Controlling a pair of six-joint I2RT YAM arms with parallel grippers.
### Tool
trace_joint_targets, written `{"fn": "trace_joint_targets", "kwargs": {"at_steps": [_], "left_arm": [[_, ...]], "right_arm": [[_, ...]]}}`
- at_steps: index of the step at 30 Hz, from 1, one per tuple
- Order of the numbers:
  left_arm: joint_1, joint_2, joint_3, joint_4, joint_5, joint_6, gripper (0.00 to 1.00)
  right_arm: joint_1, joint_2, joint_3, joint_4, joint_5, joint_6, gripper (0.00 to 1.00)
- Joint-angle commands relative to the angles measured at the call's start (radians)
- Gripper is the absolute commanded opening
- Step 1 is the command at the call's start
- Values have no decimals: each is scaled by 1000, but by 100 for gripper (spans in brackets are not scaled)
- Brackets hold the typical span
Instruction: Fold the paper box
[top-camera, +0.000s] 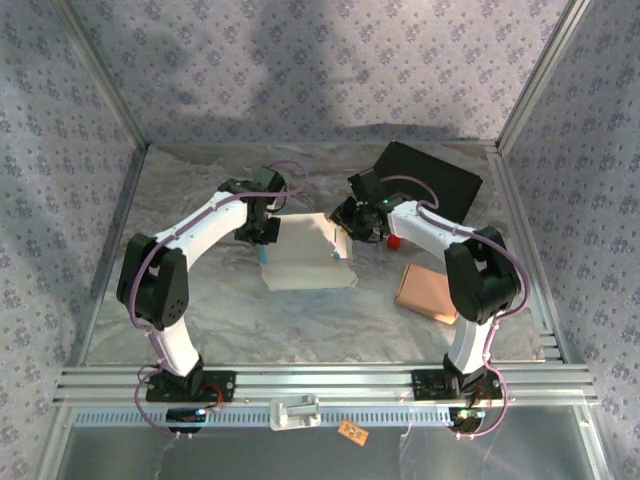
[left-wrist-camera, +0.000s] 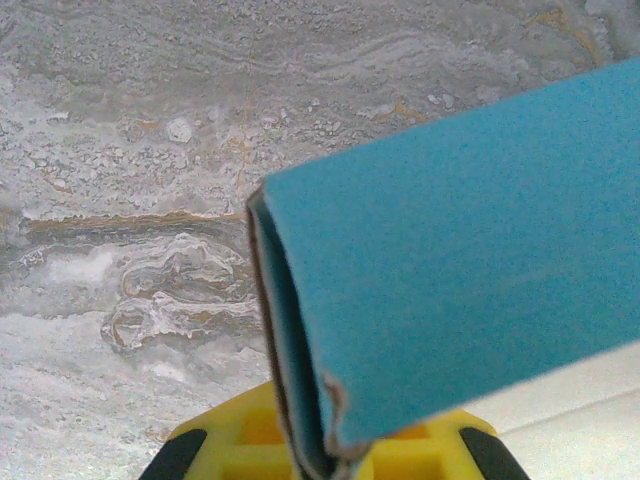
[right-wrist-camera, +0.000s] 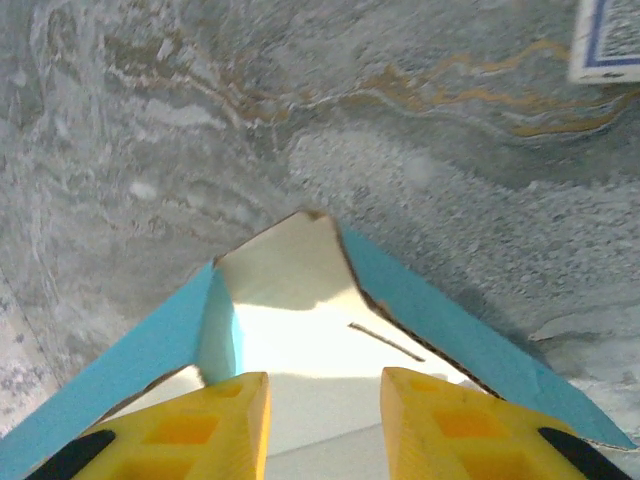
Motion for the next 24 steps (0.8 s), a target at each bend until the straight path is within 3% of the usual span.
{"fn": "trace_joint_targets", "kwargs": {"at_steps": [1, 5, 9, 15, 18, 24], "left_arm": [[-7, -19, 14, 6, -5, 11, 0], [7, -62, -38, 64, 9, 15, 0], [54, -140, -117, 171, 115, 29, 0], [153, -189, -155, 273, 384, 85, 0], [170, -198, -147, 286, 419, 115, 0], [180, -190, -124, 289, 434, 130, 0]], "right_arm": [[15, -16, 34, -31, -19, -84, 36], [21, -140, 6, -13, -1, -204, 36], [-3, -321, -66, -17, -23, -364, 39], [-210, -516, -243, 3, -259, -495, 37], [-311, -519, -278, -19, -370, -555, 36], [-339, -463, -249, -22, -435, -666, 37]]}}
